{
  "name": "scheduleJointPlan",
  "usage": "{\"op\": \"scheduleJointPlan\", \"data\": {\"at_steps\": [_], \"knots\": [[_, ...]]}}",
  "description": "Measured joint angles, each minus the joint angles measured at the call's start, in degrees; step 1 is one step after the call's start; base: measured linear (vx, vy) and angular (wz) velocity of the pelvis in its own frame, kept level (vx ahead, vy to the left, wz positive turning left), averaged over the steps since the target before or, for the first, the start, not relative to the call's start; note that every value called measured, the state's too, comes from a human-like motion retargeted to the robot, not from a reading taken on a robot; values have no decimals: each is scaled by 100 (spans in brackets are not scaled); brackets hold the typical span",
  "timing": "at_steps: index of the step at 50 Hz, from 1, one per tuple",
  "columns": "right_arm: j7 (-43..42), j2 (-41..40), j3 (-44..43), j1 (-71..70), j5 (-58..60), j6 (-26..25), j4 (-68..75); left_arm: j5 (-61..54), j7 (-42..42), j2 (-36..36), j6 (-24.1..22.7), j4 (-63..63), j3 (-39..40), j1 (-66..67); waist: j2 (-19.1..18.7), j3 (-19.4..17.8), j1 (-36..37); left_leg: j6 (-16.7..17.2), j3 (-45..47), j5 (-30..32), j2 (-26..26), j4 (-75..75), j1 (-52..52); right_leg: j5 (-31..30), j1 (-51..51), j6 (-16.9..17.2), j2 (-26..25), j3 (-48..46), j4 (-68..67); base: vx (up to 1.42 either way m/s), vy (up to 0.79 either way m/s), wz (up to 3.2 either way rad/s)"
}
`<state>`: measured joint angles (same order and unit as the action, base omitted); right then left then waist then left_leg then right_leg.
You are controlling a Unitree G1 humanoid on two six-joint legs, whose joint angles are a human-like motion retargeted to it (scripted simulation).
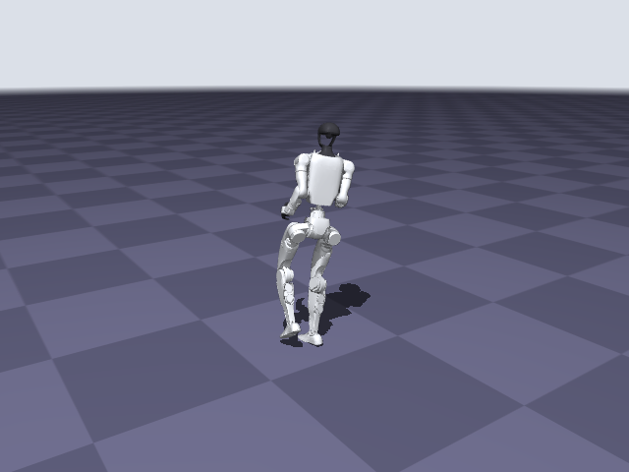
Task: Walk run
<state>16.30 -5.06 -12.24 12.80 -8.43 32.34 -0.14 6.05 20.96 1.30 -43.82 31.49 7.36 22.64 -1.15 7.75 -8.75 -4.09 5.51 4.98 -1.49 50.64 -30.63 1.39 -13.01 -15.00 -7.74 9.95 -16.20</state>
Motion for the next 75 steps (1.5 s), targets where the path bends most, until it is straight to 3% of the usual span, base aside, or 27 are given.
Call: {"op": "scheduleJointPlan", "data": {"at_steps": [3,5,7,9,11,13,15,18,21,24,28,30,33,35,38,41,44,47,50,52,55,57,59,63,65,71,75], "knots": [[71,248,82,106,-64,105,-205,-58,-70,124,-42,-217,348,436,246,-101,700,-170,625,-346,340,-1820,-251,-1092,832,70,-49,-45,572,143,-29,-212],[152,343,29,316,54,147,-281,-95,-124,192,3,-417,465,582,344,-171,1170,-185,213,-712,52,-3162,-122,-1904,1349,228,-62,12,784,170,-19,-214],[233,349,-58,532,325,131,-241,-116,-201,236,98,-672,466,527,504,-279,1615,301,-91,-828,27,-3814,-58,-2649,1717,534,231,-297,659,106,-14,-189],[321,289,-165,717,618,126,-92,-76,-288,200,215,-952,353,323,490,-385,1594,220,-250,-626,-21,-3812,106,-3128,1735,1037,154,-265,-301,112,-5,-40],[425,221,-189,975,933,187,157,0,-379,129,329,-1225,163,118,657,-513,1162,-98,-33,-1304,-398,-3086,363,-3139,1306,1630,71,-430,-2283,160,-3,90],[447,158,-188,1323,1389,344,630,-89,-469,15,349,-1375,-52,-201,725,-496,715,107,-691,-1943,-912,-2289,445,-3139,798,1731,15,-844,-3803,189,-14,58],[335,107,-108,1588,1731,410,1125,-348,-481,-241,208,-1315,-36,-1048,197,-370,578,290,-538,-2243,11,-2135,552,-3086,163,1570,-642,-1058,-3728,126,-27,-37],[524,147,-3,2193,1631,433,1591,-374,-487,-335,176,-1404,-466,-1976,6,-286,653,363,-309,-2402,259,-2380,1199,-1957,-606,1562,-1031,-862,-3647,106,-24,-44],[855,61,-115,2501,1296,341,1691,-454,-597,-400,289,-1765,-744,-2499,-206,-245,308,387,-316,-1785,174,-3137,1947,-1043,-1294,1600,-415,-1201,-2782,118,-18,7],[893,21,-247,2509,1081,342,1511,-644,-660,-465,397,-2127,-945,-2517,-411,-134,-212,615,-117,-621,70,-3804,2667,-758,-1685,1148,315,-1952,-1231,136,-13,17],[534,-181,-407,2018,1182,286,1074,-622,-365,-534,495,-2213,-853,-2175,-612,-37,-550,1448,-28,1180,3,-4068,3383,-341,-1637,596,205,-1609,748,117,-8,-32],[295,-299,-543,1557,1245,179,758,-553,-250,-486,577,-1936,-804,-2087,-614,-163,-752,1909,-424,2081,-438,-3627,3445,-1019,-1625,357,639,-1609,831,107,32,7],[-175,-363,-272,982,1152,21,351,-433,171,-437,374,-1308,-464,-1658,-530,-167,-606,1909,381,2502,-431,-1361,2797,52,-1646,0,536,-1091,-531,161,-25,-66],[-305,-259,-396,576,778,98,271,-186,405,-392,155,-743,-320,-1148,-458,-182,-485,1909,-648,2269,-769,-115,2260,432,-1501,86,616,-1103,-1054,184,-83,-55],[25,97,-236,-84,286,19,333,-155,430,-52,-5,-91,148,-524,37,-34,216,1165,95,1130,-554,443,1221,578,-770,0,467,-447,-584,97,-31,-197],[324,406,-130,-325,-68,-49,203,-507,551,183,-36,335,431,60,37,-132,544,154,174,26,-205,148,278,188,-37,0,292,-426,51,126,-11,-100],[404,638,-7,-299,-279,34,10,-765,475,122,-97,471,562,390,265,-185,1184,-127,800,-560,43,-1296,-134,-772,743,166,348,-910,743,148,-14,-123],[549,685,15,30,-300,103,-118,-721,337,-137,-193,389,531,440,440,-232,1762,-251,529,-933,-512,-3178,-191,-1932,1436,554,329,-1069,1112,125,-6,-72],[658,571,-33,435,-122,78,13,-628,120,-266,-177,45,307,231,528,-261,1985,57,1239,-1011,-412,-4150,17,-2882,1926,1141,285,-1477,965,132,-6,37],[711,498,48,717,-9,95,147,-604,-56,-223,-79,-357,109,29,685,-331,1916,-977,1515,-280,-634,-3976,254,-3139,1888,1976,298,-1420,-102,148,-27,108],[1043,403,166,1193,232,251,499,-517,-349,-135,43,-851,-88,-285,1024,-368,1404,-1087,-28,-1353,-1677,-2812,358,-3139,1308,2977,307,-1504,-2804,179,-19,173],[1290,396,174,1342,492,332,976,-541,-291,-105,44,-675,320,-1013,802,-289,1181,-892,-198,-1663,-1249,-2320,328,-3110,715,2827,-355,-1007,-3443,123,-32,90],[1288,515,356,1557,670,360,1406,-818,-217,1,111,-593,247,-1616,298,-129,1233,-805,-97,-1944,-417,-2459,800,-2787,119,2220,-810,-946,-3340,119,-23,14],[1551,848,194,2113,787,417,1960,-1600,-349,153,317,-1035,-516,-2059,-52,-83,1278,-625,-448,-1710,-334,-3141,1683,-1458,-835,1111,29,-1122,-2826,126,-8,41],[1596,885,-40,2305,887,415,2078,-1784,-318,60,396,-1312,-803,-2055,-253,-12,923,-448,-601,-1200,-262,-3543,2127,-1040,-1187,1059,597,-1594,-2014,158,-14,193],[1311,606,-522,2181,1121,324,1631,-2050,-162,-486,562,-1551,-1218,-1625,-510,96,101,474,-1246,948,-208,-3956,3293,34,-1317,1738,553,-361,1062,127,-22,139],[812,189,-666,1454,1136,50,925,-2143,179,-876,617,-1299,-1106,-1204,-357,29,-69,1657,-1712,2440,-519,-2814,3564,-372,-1200,1553,743,-615,855,148,-46,48]]}}
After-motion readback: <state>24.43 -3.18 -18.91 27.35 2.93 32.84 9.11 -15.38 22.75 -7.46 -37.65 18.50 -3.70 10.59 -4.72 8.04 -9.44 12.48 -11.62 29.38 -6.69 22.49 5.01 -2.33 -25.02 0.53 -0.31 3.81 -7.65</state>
